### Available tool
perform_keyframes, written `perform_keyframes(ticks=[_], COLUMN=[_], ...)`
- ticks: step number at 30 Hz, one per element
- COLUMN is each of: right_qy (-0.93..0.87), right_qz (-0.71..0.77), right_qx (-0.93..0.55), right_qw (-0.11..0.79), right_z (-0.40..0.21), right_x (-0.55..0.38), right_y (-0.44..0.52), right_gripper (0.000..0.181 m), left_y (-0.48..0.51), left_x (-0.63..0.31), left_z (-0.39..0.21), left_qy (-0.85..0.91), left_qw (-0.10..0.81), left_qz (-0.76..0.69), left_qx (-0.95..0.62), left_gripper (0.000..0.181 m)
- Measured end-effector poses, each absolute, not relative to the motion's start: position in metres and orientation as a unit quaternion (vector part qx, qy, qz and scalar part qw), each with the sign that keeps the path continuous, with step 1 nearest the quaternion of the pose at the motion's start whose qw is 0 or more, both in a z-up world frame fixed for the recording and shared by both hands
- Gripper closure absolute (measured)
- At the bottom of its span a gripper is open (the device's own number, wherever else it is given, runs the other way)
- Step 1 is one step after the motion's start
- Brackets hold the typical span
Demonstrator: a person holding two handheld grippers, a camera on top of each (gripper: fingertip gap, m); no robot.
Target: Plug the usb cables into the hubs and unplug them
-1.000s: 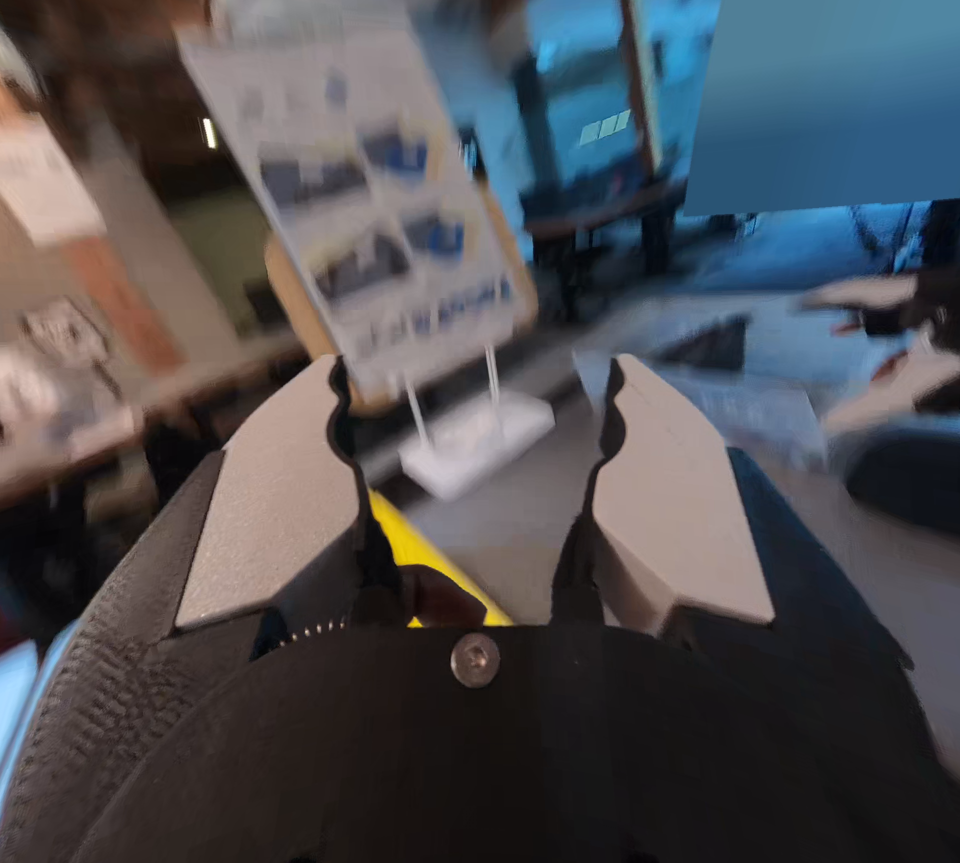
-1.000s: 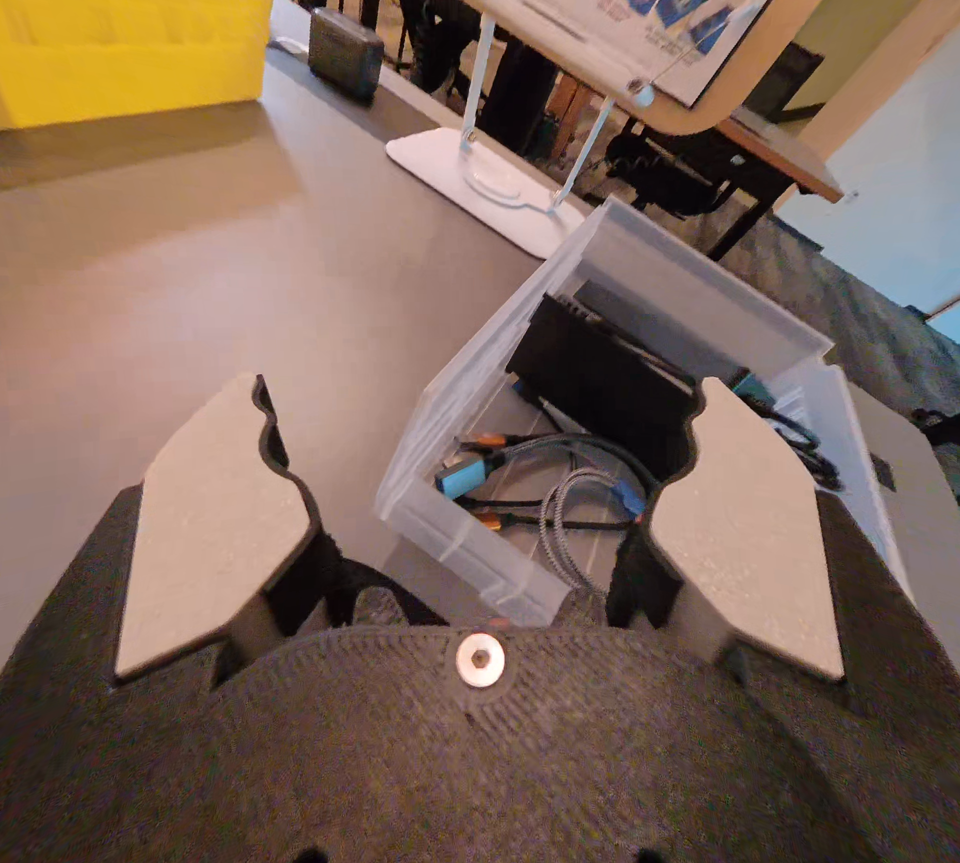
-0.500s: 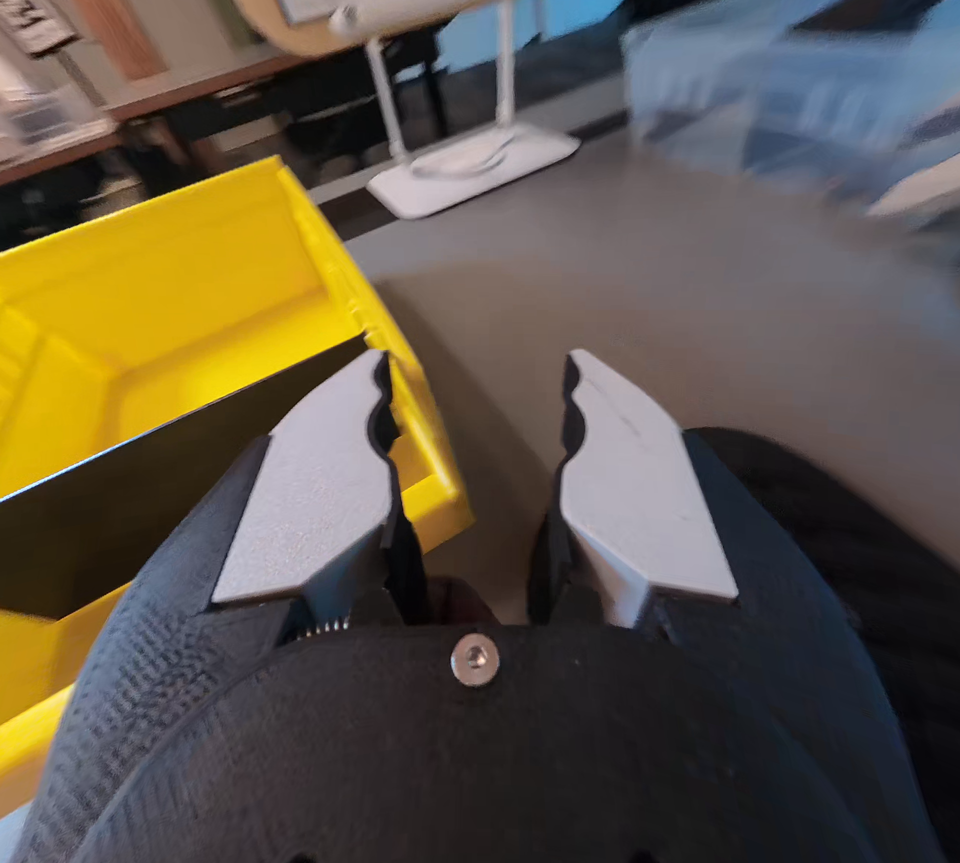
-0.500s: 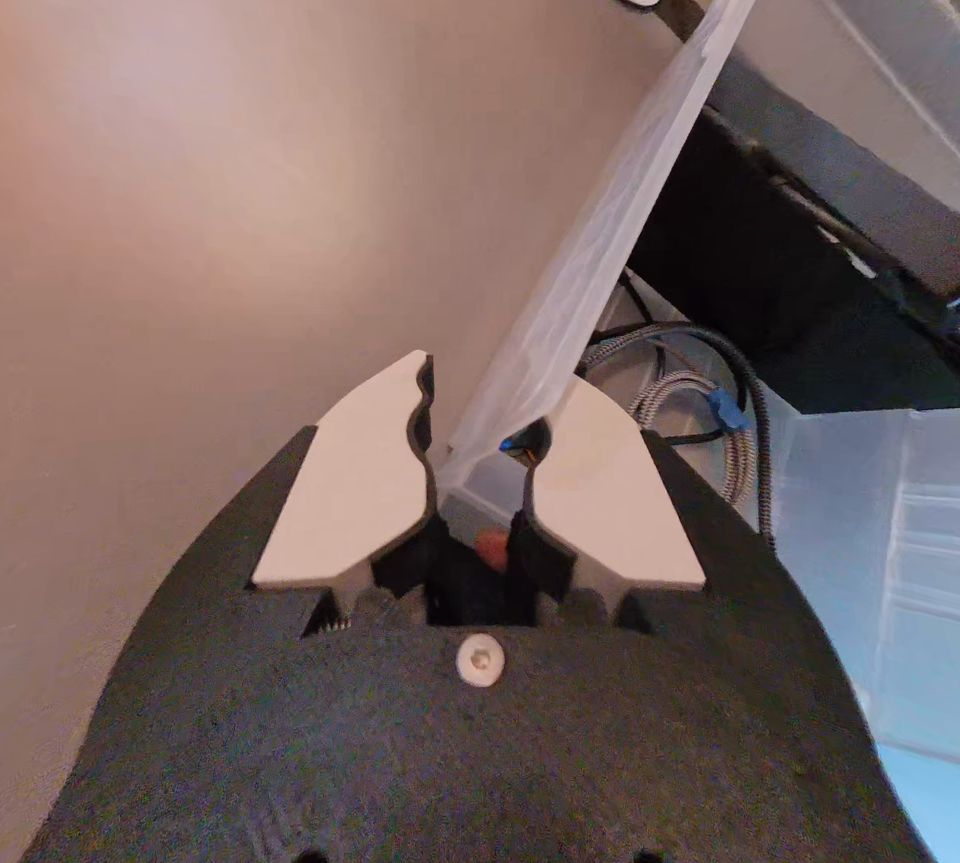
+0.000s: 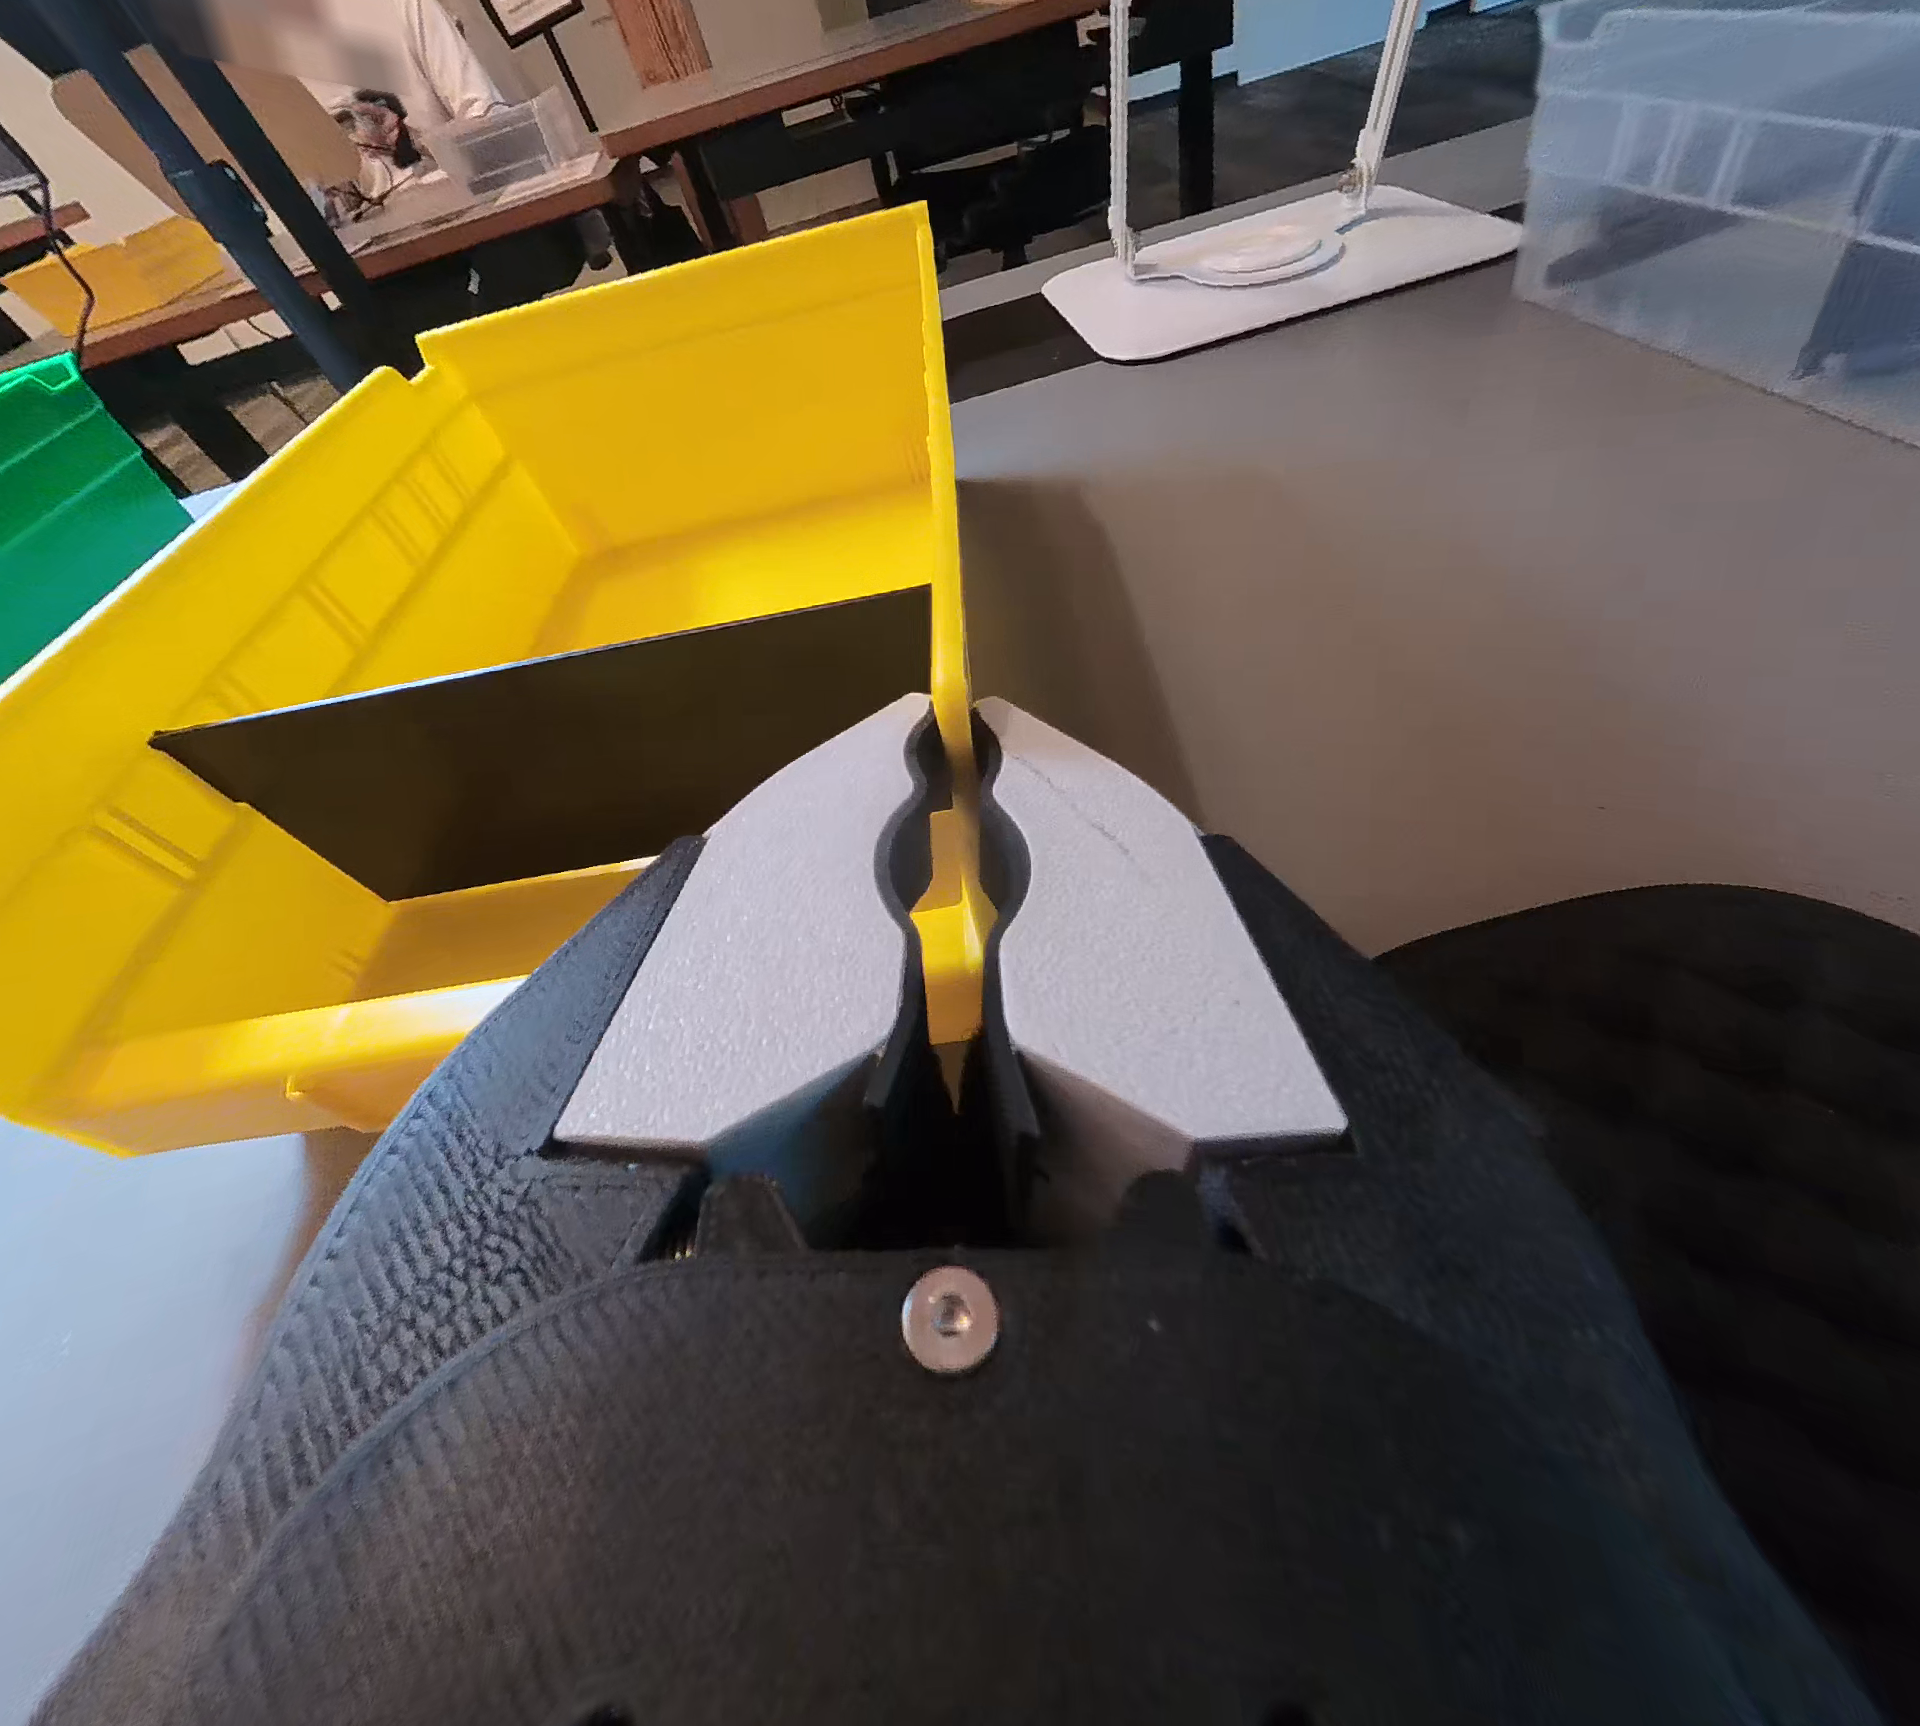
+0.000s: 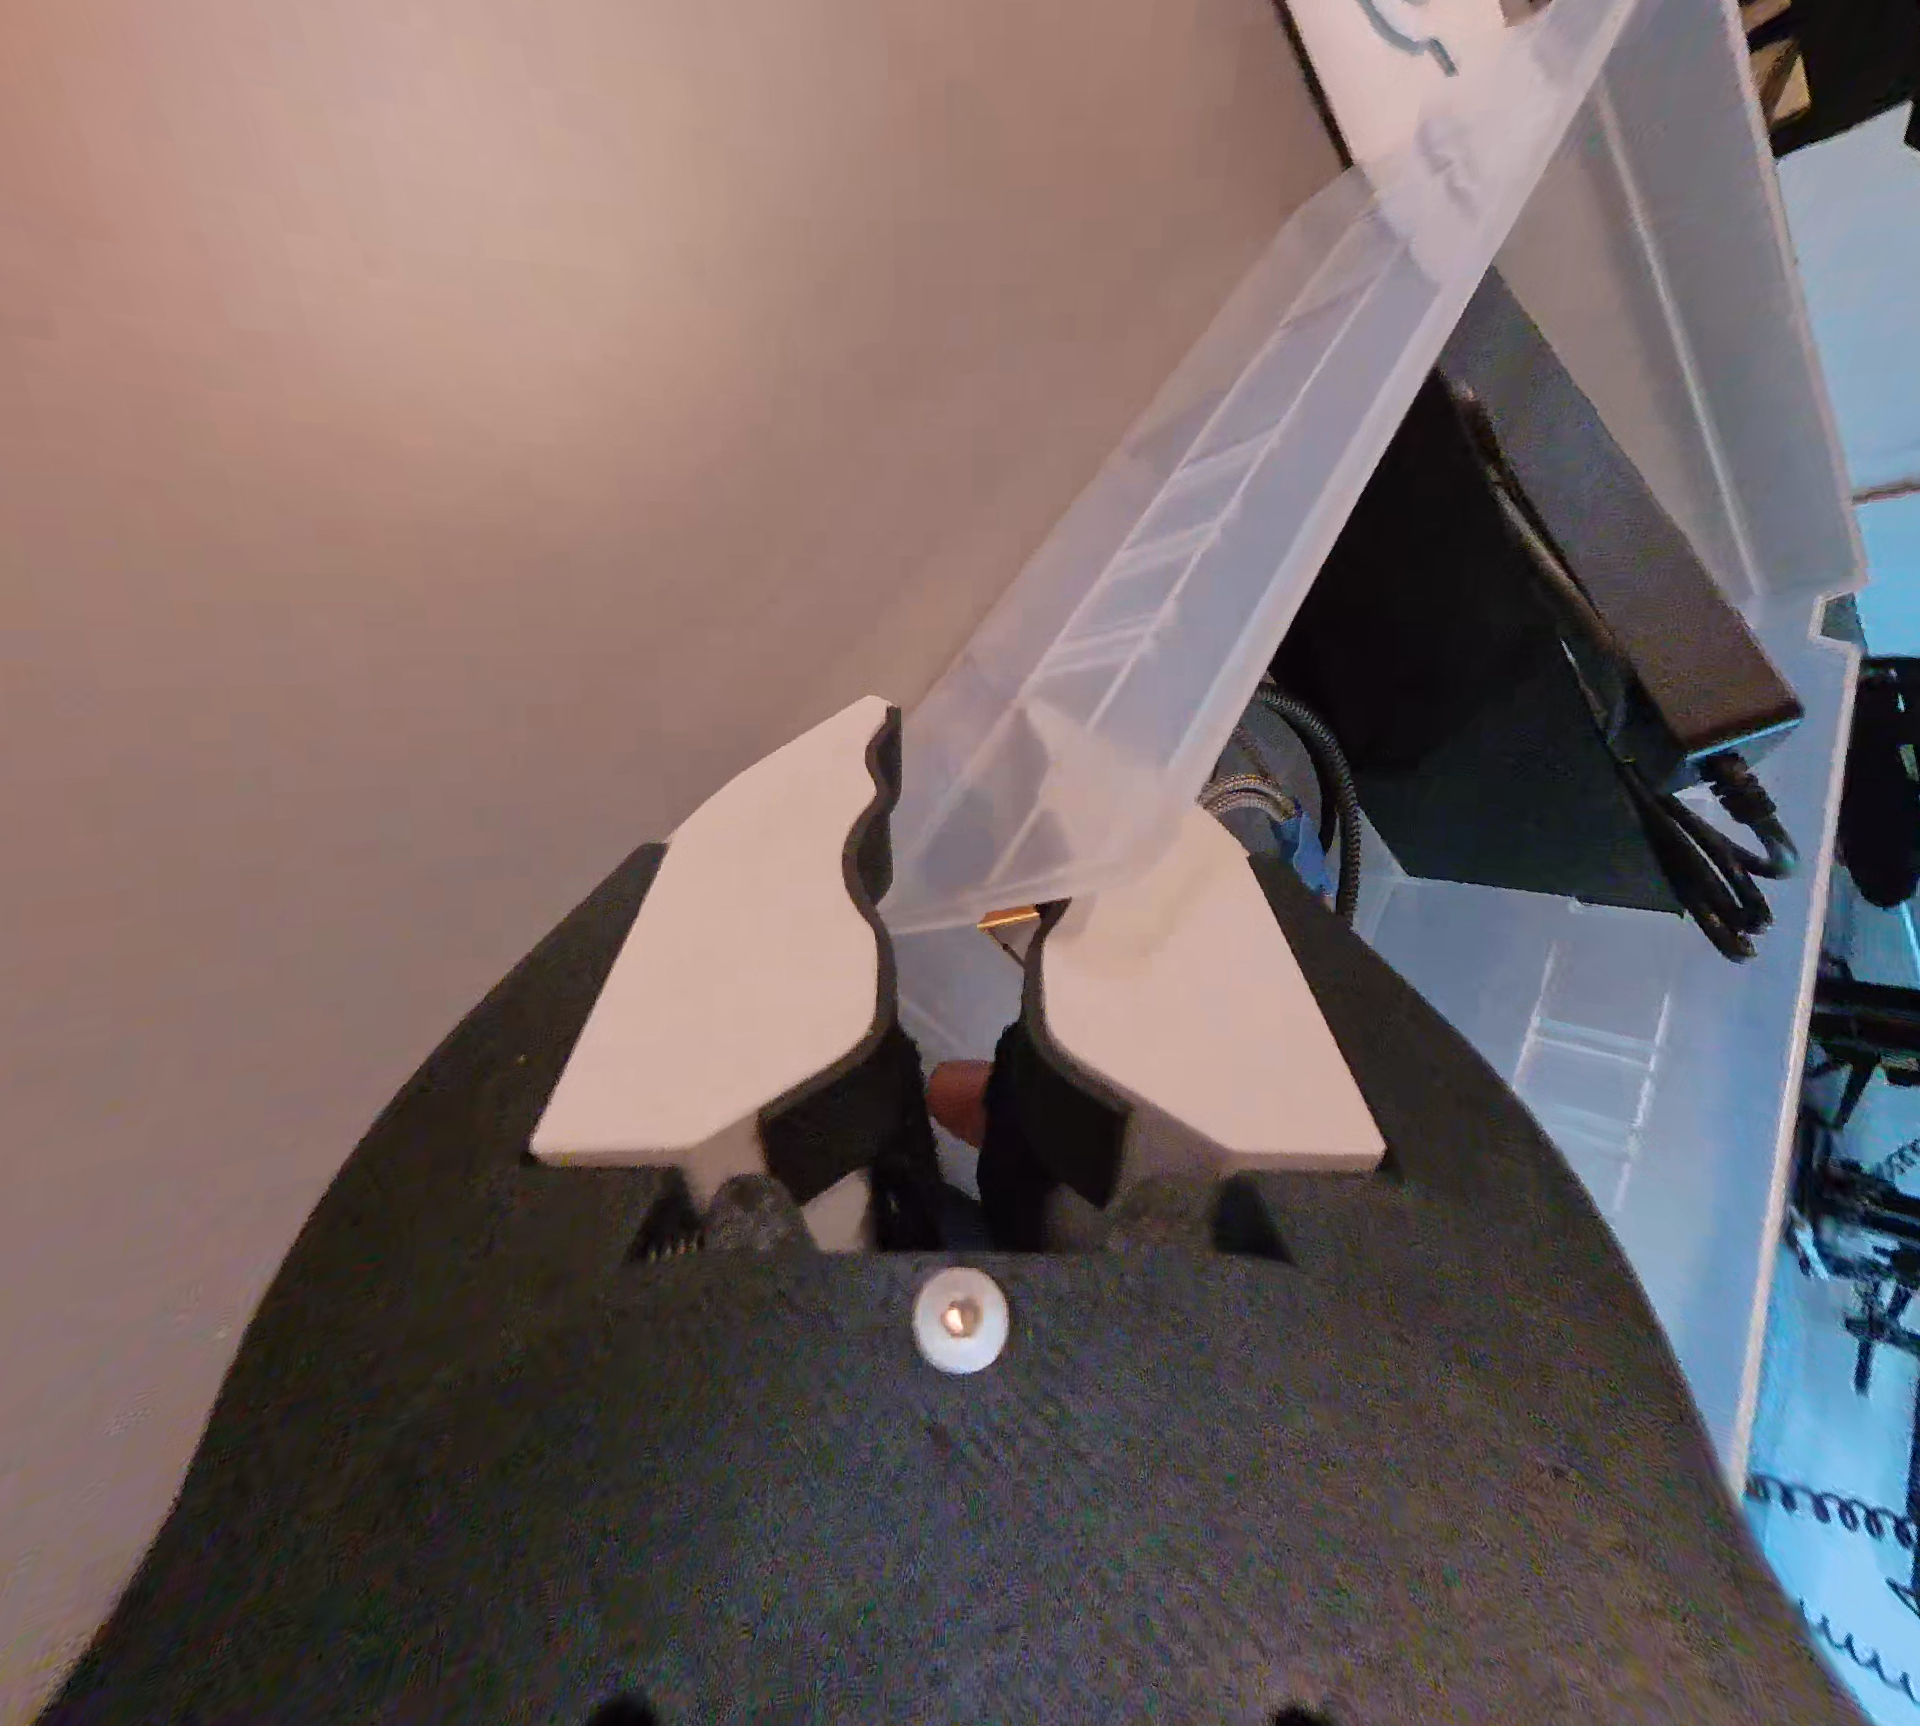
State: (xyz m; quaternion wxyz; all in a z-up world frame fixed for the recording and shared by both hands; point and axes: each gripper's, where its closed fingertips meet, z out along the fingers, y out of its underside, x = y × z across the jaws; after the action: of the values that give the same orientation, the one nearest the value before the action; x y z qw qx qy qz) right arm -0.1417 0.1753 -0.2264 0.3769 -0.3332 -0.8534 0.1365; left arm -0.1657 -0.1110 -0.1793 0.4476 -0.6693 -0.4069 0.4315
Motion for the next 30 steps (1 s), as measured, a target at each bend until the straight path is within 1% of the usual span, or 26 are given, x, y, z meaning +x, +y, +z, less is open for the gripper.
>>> perform_keyframes(ticks=[4,13,21,25,26,27,30], right_qy=[-0.865,-0.89,-0.897,-0.899,-0.899,-0.899,-0.899], right_qz=[0.17,0.22,0.262,0.281,0.285,0.289,0.302], right_qx=[-0.294,-0.19,-0.136,-0.118,-0.114,-0.109,-0.099], right_qw=[0.369,0.352,0.328,0.315,0.312,0.31,0.302], right_z=[-0.226,-0.225,-0.224,-0.224,-0.224,-0.224,-0.224], right_x=[-0.14,-0.134,-0.132,-0.132,-0.132,-0.132,-0.132], right_y=[0.142,0.072,0.022,0.002,-0.002,-0.006,-0.013], right_gripper=[0.162,0.163,0.163,0.163,0.163,0.163,0.163], left_y=[-0.118,-0.146,-0.166,-0.16,-0.155,-0.148,-0.133], left_x=[-0.165,-0.162,-0.157,-0.156,-0.155,-0.155,-0.15], left_z=[-0.178,-0.177,-0.175,-0.177,-0.178,-0.178,-0.171], left_qy=[-0.414,-0.441,-0.457,-0.443,-0.437,-0.431,-0.438], left_qw=[0.44,0.392,0.349,0.332,0.339,0.359,0.441], left_qz=[0.445,0.495,0.532,0.536,0.527,0.509,0.437], left_qx=[-0.661,-0.638,-0.622,-0.637,-0.645,-0.653,-0.651], left_gripper=[0.178,0.176,0.176,0.174,0.173,0.166,0.14])
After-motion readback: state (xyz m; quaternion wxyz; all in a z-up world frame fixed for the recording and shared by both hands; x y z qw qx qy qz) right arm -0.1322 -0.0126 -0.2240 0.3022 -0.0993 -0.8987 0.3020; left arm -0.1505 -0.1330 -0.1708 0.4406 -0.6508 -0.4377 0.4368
